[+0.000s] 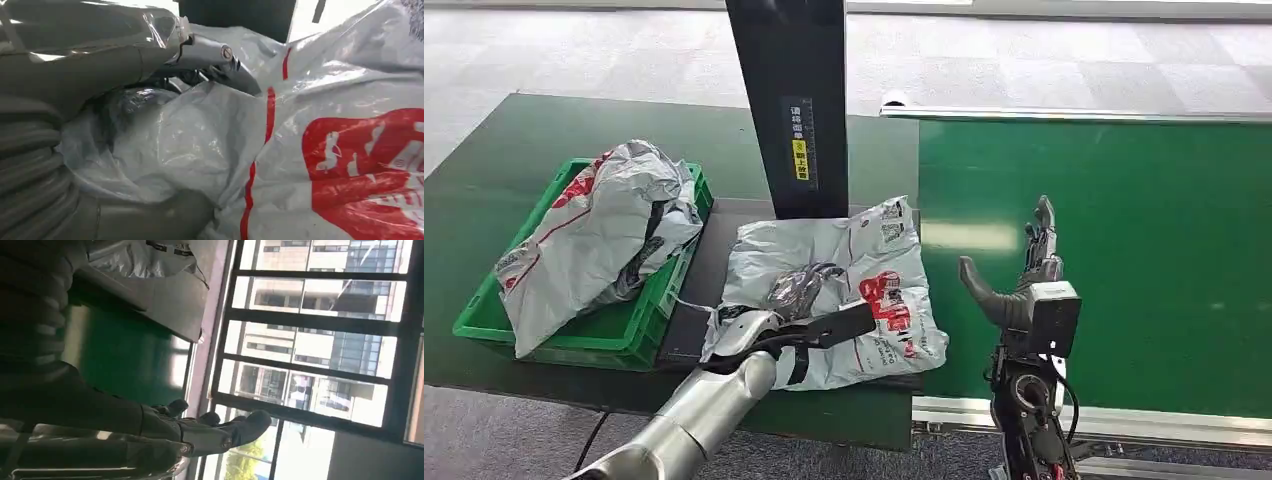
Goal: Moved the parcel from conveyor to table for the left to box.
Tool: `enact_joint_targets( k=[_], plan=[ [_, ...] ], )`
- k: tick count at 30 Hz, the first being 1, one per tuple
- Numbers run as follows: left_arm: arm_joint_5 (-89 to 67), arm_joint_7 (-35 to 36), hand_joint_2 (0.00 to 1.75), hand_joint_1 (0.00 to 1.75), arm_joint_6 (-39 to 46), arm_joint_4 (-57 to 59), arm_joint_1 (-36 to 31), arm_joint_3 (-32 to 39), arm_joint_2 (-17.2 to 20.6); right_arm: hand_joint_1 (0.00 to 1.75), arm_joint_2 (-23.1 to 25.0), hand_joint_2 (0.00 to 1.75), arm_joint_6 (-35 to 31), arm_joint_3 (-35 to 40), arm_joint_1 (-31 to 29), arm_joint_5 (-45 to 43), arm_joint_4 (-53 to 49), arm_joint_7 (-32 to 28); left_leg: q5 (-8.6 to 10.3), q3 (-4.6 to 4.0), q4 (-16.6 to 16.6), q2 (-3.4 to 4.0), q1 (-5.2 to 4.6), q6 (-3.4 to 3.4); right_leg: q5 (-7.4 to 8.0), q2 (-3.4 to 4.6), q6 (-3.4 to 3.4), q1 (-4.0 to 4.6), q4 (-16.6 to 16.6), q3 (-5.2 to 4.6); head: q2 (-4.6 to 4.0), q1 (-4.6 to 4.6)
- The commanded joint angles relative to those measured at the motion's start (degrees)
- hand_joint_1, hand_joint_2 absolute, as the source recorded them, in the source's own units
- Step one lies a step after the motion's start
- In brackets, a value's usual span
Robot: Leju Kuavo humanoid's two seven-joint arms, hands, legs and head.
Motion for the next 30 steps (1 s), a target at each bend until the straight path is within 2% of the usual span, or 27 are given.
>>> enact_joint_targets(
  k=[1, 7, 13, 17, 19, 24, 25, 26, 27, 28, 29, 30],
  plan=[
    [1.4, -3.0, 1.75, 1.75, 1.4, -2.3, 3.4, 6.2, 0.2, 0.00, 0.4, 1.75, 0.8, -0.8, 0.2, 0.2, 1.0, 0.6, -0.02, 0.08, -0.1, 0.04, 0.00, 0.01, 0.00, 0.05, -0.02, 0.00, -0.1, 0.06, 0.00, 0.00],
    [4.2, -6.4, 1.75, 1.75, 6.0, -6.9, 5.2, 8.5, 0.4, 0.00, 0.1, 1.75, 1.2, -0.6, 0.1, -0.1, 1.1, 0.6, -0.02, 0.06, 0.0, 0.07, -0.01, 0.01, 0.00, 0.07, -0.02, 0.00, -0.1, 0.04, 0.00, 0.00],
    [8.9, -16.0, 1.75, 1.75, 16.8, -17.3, 8.6, 9.1, 1.4, 0.00, -0.6, 1.75, 1.8, -0.2, -0.5, -1.1, 1.8, 0.2, -0.01, -0.05, 0.0, 0.05, 0.00, 0.01, 0.01, 0.06, -0.02, 0.01, 0.0, -0.06, 0.00, 0.00],
    [8.9, -16.0, 1.75, 1.75, 16.6, -17.9, 8.7, 8.8, 1.5, 0.00, -0.6, 1.75, 1.8, -0.1, -0.6, -1.1, 1.9, 0.2, -0.02, -0.04, 0.0, 0.08, 0.02, 0.01, 0.02, 0.09, -0.03, 0.03, 0.0, -0.04, 0.00, -0.02],
    [10.0, -18.7, 1.75, 1.75, 20.4, -21.1, 10.0, 8.7, 1.9, 0.00, -0.7, 1.75, 1.8, 0.0, -0.7, -1.5, 2.2, -0.2, -0.02, -0.01, 0.0, 0.05, 0.01, 0.01, 0.01, 0.07, -0.02, 0.02, 0.0, -0.02, 0.00, 0.00],
    [10.6, -20.7, 1.75, 1.75, 23.7, -25.3, 11.5, 8.2, 2.6, 0.00, -0.9, 1.75, 1.7, 0.0, -1.0, -1.9, 2.6, -0.5, -0.01, -0.01, 0.0, 0.04, 0.02, 0.01, 0.02, 0.07, -0.02, 0.03, -0.1, -0.01, 0.00, 0.00],
    [-0.7, -24.6, 1.75, 1.75, 33.5, -40.9, 15.7, 10.9, 2.9, 0.00, -1.9, 1.75, 1.2, 0.5, -1.6, -3.2, 4.0, -1.5, -0.04, -0.10, 0.0, 0.13, 0.02, 0.00, 0.01, 0.13, -0.02, 0.03, 0.0, -0.10, 0.00, 0.00],
    [-4.1, -30.2, 1.75, 1.75, 33.5, -47.0, 17.1, 16.6, -0.5, 0.00, -2.5, 1.75, 0.8, 0.8, -1.8, -3.9, 4.2, -1.8, -0.05, -0.09, 0.0, 0.15, 0.03, 0.01, 0.01, 0.16, -0.03, 0.04, 0.0, -0.11, 0.00, 0.00],
    [-5.7, -32.0, 1.75, 1.75, 33.5, -49.6, 17.2, 19.1, -1.9, 0.00, -2.8, 1.75, 0.7, 0.9, -1.9, -4.1, 4.2, -1.8, -0.07, -0.17, 0.1, 0.15, 0.04, 0.01, 0.00, 0.17, -0.02, 0.05, 0.0, -0.16, 0.00, 0.00],
    [-7.0, -35.2, 1.75, 1.75, 33.5, -52.9, 16.7, 24.2, -5.2, 0.00, -3.2, 1.75, 0.1, 1.0, -1.7, -4.7, 3.8, -1.8, -0.06, -0.24, 0.1, 0.10, 0.05, 0.02, 0.00, 0.12, -0.01, 0.05, 0.1, -0.22, 0.00, 0.00],
    [-9.4, -34.3, 1.75, 1.75, 33.5, -54.0, 15.2, 27.3, -6.0, 0.00, -3.4, 1.75, -0.3, 1.0, -1.3, -5.1, 3.2, -1.8, -0.10, -0.29, 0.2, 0.13, 0.06, 0.04, -0.01, 0.15, -0.01, 0.07, 0.1, -0.26, 0.00, 0.00],
    [-9.0, -32.9, 1.75, 1.75, 33.5, -52.9, 13.6, 27.0, -4.7, 0.00, -3.5, 1.75, -0.6, 1.0, -0.8, -5.2, 2.6, -1.7, -0.07, -0.35, 0.2, 0.06, 0.06, 0.04, 0.00, 0.08, 0.00, 0.07, 0.1, -0.29, 0.00, 0.00]
  ],
)
